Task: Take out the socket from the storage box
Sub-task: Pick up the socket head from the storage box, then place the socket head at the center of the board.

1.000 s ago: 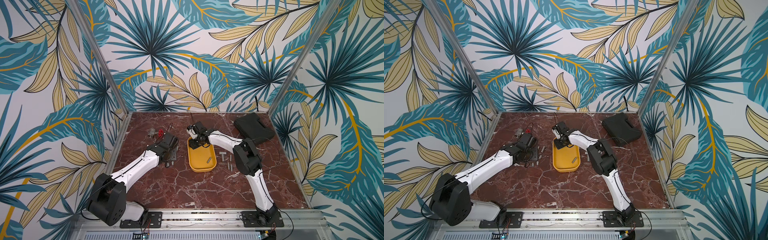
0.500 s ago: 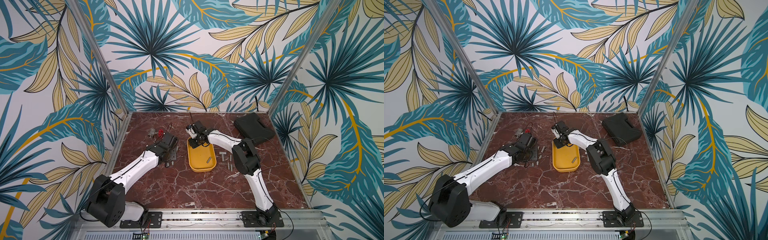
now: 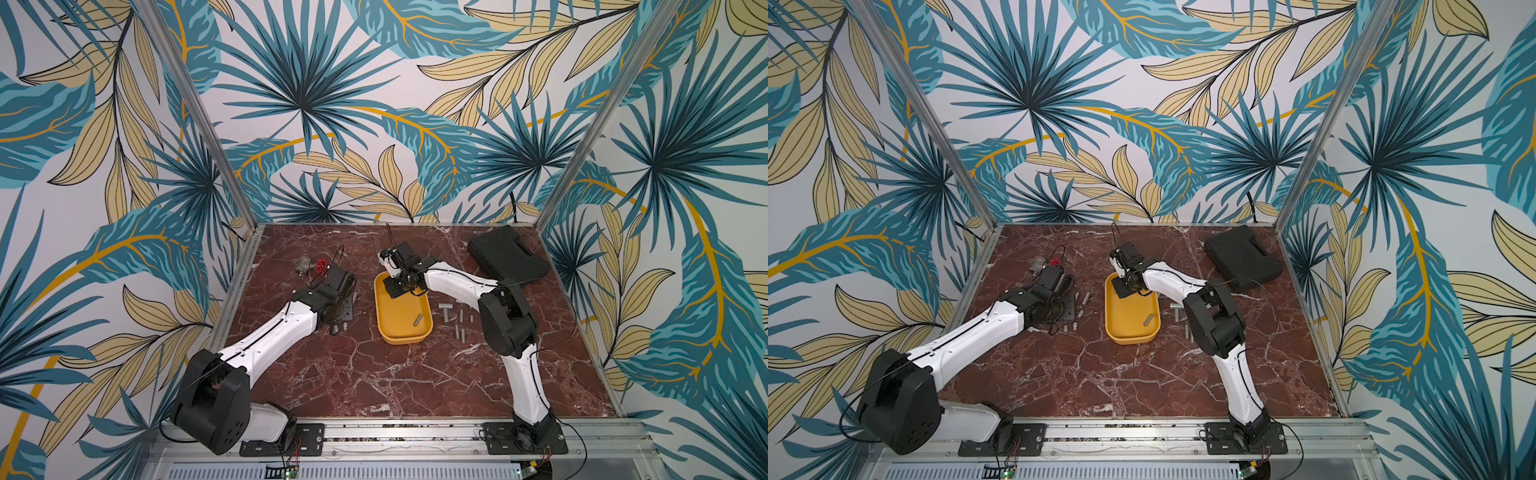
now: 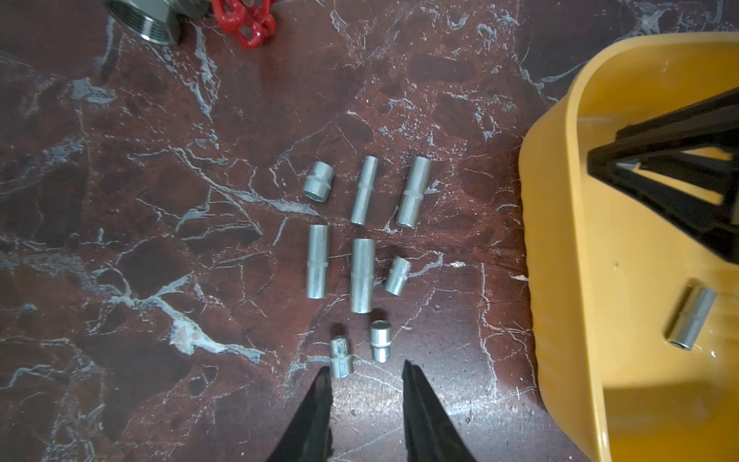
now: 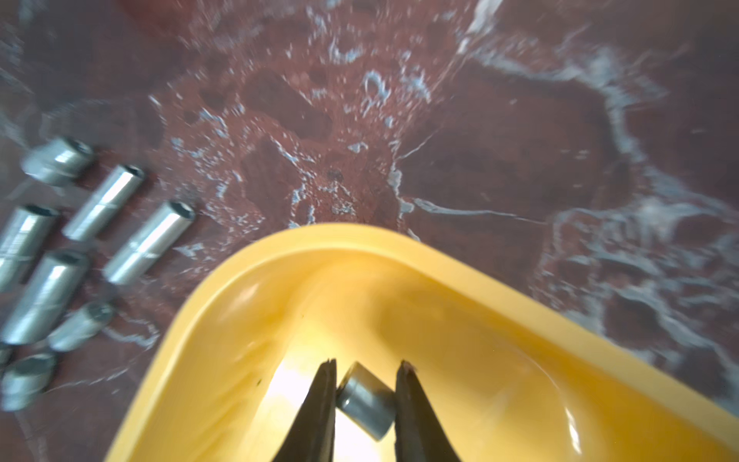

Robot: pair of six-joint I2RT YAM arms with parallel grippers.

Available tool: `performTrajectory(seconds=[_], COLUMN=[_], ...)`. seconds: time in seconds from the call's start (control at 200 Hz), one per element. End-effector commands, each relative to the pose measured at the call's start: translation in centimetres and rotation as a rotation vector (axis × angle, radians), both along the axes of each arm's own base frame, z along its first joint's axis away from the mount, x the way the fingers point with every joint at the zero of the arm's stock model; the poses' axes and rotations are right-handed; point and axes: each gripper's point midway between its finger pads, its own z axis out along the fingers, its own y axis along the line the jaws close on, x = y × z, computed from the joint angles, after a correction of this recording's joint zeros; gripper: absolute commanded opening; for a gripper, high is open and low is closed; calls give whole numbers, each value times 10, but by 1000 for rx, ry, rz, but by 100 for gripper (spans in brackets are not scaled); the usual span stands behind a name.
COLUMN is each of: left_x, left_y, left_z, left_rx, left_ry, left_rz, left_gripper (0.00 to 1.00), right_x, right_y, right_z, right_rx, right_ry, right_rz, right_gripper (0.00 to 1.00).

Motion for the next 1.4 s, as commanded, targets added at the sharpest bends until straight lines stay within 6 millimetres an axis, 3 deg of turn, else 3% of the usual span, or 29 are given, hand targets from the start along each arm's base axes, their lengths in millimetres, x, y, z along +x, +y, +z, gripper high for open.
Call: performTrajectory(seconds=[0.0,0.11,0.331,0.521,0.781,0.982,1.392], left_x=[-4,-4,0,5,5,5,3], left_y=[5,4,1,-4,-8,-10,-10], left_z=[-7,-8,-6,-9,-14,-17,-21], left_rx=[6,9,4,-6,-14,-20,-22], left_ry=[9,13,7,15,28,37,51], left_rz=[9,3,-8,-22,-34,-37,-36], left_gripper=[34,33,34,34,33,33,34], right_x=[-2,-14,-52,-92,-129,-147,-157], right_y=[-20,-45,-118,-162,-171,-163,-168], right_z=[31,43,49,33,-3,-23,-50], right_rx=[24,31,26,0,19,45,-13], right_ry=[-38,-39,-7,32,149,234,292], right_rz=[-68,-123,-300,-407,-462,-443,-463], right_gripper=[16,16,16,16,16,17,18])
